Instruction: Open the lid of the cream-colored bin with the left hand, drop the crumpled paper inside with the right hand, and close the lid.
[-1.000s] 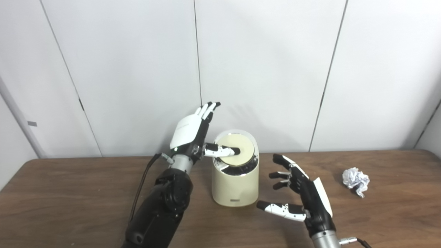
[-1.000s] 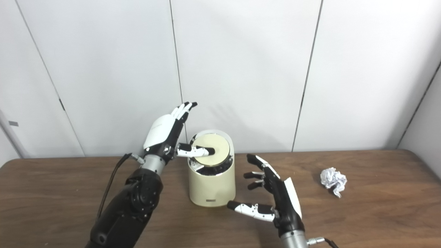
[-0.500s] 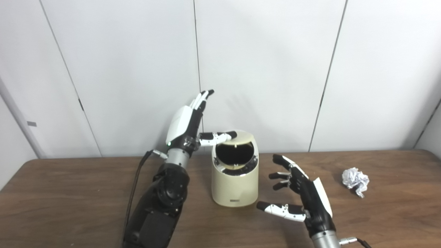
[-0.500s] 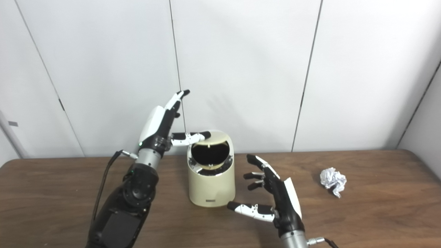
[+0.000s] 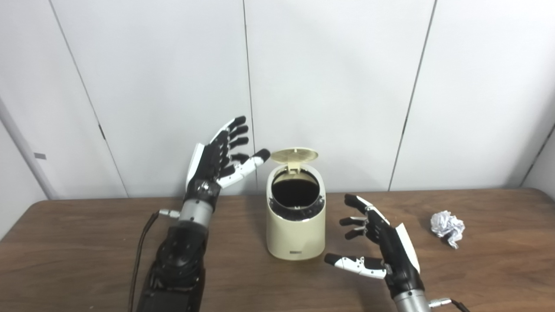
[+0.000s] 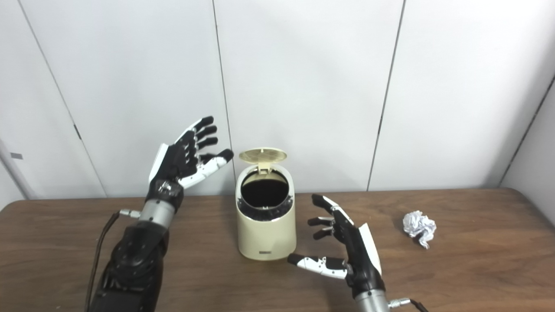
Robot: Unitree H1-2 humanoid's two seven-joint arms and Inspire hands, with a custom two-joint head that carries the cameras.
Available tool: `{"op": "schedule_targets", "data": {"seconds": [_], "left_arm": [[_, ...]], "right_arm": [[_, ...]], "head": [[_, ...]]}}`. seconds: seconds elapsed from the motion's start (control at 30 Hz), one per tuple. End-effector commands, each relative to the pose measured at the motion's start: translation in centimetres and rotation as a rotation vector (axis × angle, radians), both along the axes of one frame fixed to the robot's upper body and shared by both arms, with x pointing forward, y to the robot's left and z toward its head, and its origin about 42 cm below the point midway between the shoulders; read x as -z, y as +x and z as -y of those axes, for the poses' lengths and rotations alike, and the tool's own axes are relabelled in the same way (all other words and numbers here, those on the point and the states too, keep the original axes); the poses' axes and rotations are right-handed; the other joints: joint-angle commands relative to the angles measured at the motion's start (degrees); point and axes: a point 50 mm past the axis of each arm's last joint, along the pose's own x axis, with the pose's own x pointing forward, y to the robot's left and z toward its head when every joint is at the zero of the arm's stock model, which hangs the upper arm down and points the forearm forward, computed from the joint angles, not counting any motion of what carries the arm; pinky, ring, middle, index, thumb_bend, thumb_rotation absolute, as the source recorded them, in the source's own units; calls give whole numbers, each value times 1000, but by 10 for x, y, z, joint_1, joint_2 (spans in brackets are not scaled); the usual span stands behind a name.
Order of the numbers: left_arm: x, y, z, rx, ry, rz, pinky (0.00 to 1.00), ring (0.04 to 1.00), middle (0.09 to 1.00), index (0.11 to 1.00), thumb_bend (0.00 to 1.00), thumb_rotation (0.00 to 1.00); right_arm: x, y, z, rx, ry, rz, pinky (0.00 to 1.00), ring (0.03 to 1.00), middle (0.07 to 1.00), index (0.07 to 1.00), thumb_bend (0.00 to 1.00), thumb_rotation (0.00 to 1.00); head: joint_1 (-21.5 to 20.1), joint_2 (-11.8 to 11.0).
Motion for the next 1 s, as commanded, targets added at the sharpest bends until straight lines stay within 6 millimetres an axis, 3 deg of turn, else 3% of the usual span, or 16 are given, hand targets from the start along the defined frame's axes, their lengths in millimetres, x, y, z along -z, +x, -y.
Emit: {"op": "schedule_targets", "data": {"seconds": [0.0, 0.33, 0.47, 0.7, 0.97], "left_arm": [[-23, -7, 1, 37, -64, 89, 641, 818, 850, 922, 713, 308], [11, -31, -12, 56, -229, 38, 669, 775, 864, 936, 712, 288], [36, -39, -16, 83, -300, -18, 687, 788, 873, 934, 674, 264], [70, -50, -24, 78, -318, -70, 697, 830, 879, 945, 700, 272], [87, -61, -38, 89, -343, -100, 695, 840, 892, 954, 716, 277]], "right_arm": [[-16, 4, 0, -13, 7, 74, 529, 680, 843, 822, 686, 152], [-16, 4, 4, -1, 2, 71, 554, 694, 846, 822, 695, 168], [-16, 5, 5, -1, 1, 67, 557, 696, 848, 824, 693, 171], [-15, 6, 6, -1, -1, 66, 562, 697, 847, 825, 694, 167], [-17, 5, 11, 13, -11, 61, 548, 698, 850, 831, 694, 176]], "head": [[2, 0], [5, 2], [6, 2], [6, 1], [0, 3]]}}
